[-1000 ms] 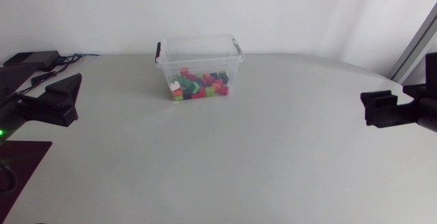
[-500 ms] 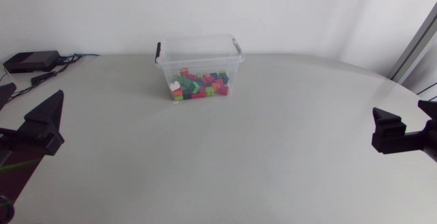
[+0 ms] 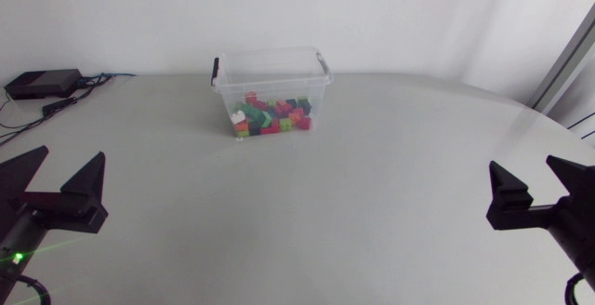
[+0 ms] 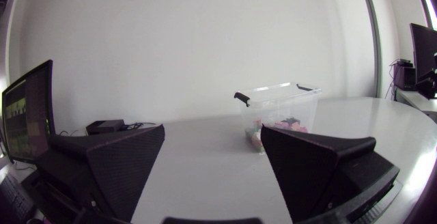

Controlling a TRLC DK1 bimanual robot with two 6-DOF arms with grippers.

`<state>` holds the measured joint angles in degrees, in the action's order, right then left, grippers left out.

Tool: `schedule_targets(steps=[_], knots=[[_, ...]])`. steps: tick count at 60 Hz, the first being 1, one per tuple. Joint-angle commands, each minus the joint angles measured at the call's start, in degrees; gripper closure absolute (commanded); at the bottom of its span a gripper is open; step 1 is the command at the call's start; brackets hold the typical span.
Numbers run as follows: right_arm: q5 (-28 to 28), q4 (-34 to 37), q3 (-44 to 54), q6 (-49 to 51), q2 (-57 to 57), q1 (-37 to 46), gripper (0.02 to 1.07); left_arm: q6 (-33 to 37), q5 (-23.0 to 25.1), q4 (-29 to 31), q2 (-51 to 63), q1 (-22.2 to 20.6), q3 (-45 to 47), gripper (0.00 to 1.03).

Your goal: Place the duplo bricks in the container

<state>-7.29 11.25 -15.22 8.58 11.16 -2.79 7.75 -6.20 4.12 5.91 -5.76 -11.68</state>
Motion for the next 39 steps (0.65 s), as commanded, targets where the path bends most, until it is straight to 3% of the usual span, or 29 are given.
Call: schedule_targets(steps=[1,25,39], knots=[[1.10,-2.22,3.39,-2.61,-2.09,0.71,0.07,-2.61,1.10,-1.24,-1.25,1.21,2.83,0.06],[7.29,-11.25,15.22,-8.58,-11.16,2.79,0.07,-7.75,6.20,-4.12,-5.91,5.76,11.68,0.06],[7.29,-11.25,15.22,-8.58,-11.16,2.79,0.07,-7.75,6.20,-4.12,-5.91,5.76,11.68,0.06]])
